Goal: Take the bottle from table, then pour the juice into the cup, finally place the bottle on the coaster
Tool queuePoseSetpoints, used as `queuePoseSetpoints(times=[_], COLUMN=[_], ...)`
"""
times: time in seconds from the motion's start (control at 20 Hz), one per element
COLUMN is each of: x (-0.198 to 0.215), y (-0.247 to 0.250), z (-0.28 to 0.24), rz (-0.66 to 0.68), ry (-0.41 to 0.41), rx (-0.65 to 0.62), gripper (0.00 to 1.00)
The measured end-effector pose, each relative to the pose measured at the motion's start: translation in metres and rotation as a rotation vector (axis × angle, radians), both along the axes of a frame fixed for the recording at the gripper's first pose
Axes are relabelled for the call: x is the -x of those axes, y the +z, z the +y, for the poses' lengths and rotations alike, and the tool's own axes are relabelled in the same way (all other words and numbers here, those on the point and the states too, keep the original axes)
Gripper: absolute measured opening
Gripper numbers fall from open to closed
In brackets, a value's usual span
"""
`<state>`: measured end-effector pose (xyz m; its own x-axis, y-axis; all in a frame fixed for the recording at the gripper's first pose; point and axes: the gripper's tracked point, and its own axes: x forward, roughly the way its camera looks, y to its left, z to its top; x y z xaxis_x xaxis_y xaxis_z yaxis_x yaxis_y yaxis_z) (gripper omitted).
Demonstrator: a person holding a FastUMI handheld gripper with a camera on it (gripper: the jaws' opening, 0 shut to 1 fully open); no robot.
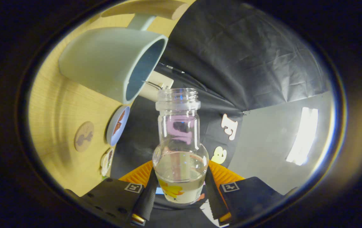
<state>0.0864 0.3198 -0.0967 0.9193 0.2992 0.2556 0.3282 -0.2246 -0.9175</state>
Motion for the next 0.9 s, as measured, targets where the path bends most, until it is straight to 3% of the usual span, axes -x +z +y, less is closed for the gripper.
queuePoseSetpoints(times=[0.45,0.9], x=[0.0,0.028], y=[-0.061,-0.058], z=[-0.022,-0.008], rz=[0.484,0.856], ry=[-0.078,-0.062], rx=[-0.487,-1.036], gripper=[0.75,0.75])
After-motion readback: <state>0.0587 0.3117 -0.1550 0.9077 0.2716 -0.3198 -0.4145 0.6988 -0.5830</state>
